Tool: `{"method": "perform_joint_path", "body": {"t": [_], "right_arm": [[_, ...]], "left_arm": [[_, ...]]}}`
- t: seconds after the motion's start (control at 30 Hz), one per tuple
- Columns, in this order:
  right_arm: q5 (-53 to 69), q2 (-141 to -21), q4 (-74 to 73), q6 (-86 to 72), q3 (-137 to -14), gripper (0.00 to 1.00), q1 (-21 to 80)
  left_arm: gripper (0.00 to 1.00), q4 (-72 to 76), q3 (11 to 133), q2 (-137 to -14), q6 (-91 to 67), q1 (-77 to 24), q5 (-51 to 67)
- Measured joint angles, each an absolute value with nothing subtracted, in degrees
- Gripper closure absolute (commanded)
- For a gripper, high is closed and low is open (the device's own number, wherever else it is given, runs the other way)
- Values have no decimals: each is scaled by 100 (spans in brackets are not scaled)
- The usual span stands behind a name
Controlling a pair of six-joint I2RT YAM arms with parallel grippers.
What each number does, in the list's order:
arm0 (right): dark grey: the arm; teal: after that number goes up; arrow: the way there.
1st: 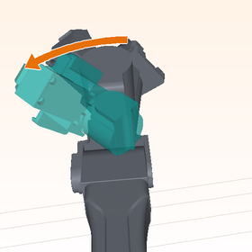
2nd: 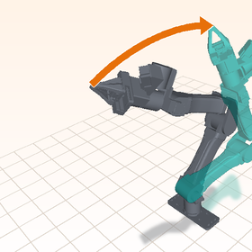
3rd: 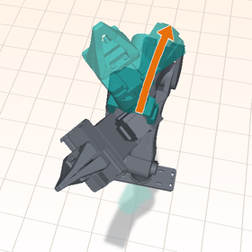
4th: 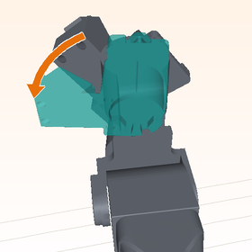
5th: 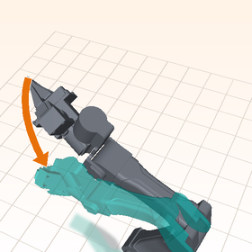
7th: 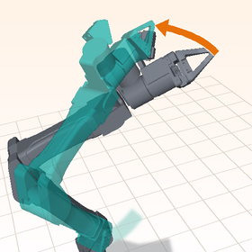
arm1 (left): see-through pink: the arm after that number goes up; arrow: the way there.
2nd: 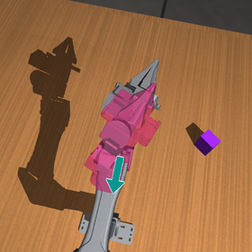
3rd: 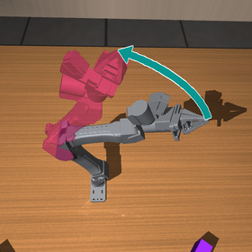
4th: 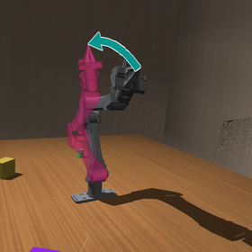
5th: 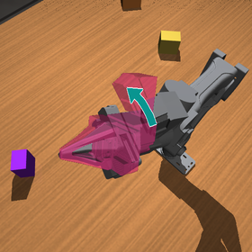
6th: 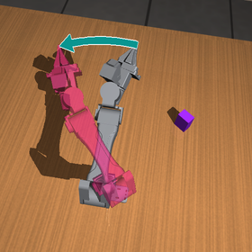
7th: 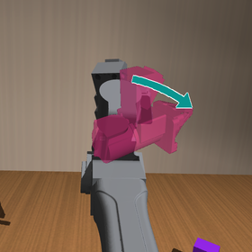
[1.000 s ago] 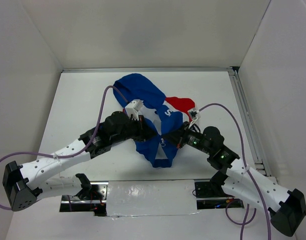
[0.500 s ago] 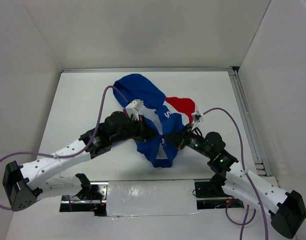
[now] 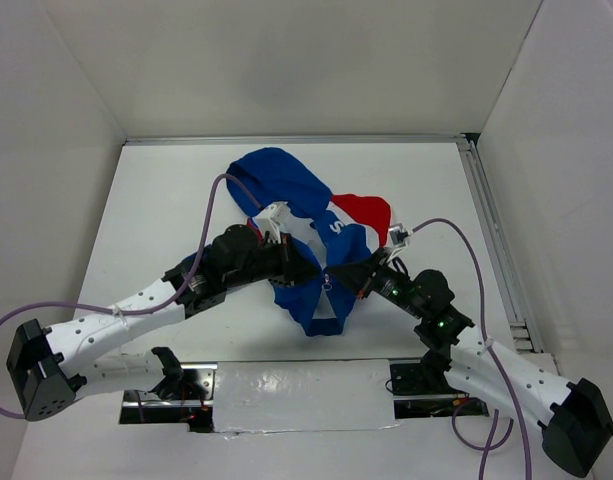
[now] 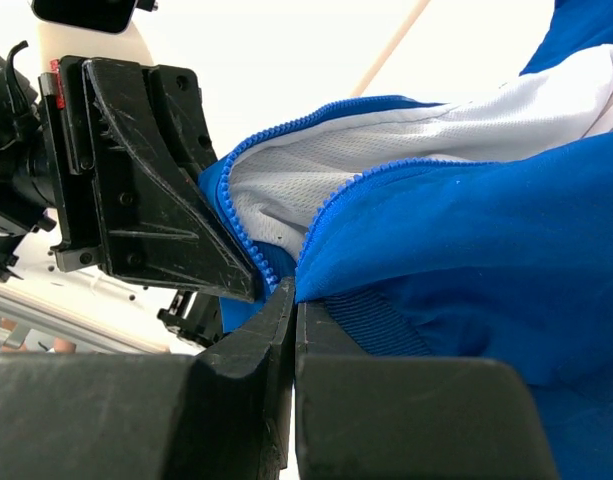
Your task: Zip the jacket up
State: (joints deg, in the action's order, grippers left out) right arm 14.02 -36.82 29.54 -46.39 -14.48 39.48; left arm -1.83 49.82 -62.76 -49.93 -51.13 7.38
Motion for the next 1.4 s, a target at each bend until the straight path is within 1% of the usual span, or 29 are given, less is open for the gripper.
{"method": "perform_joint_path", "body": {"t": [0.97,1.4], "right_arm": [[1417,-3721,2912,-4615,-1450,100,3933],[1483,-3817,3013,-4626,-1459,100,3933]], "left_arm": [[100,-180,4873,-6149,-5144,-5113,491],[100,-123,4871,-6272,-5142,-5113,596]]}}
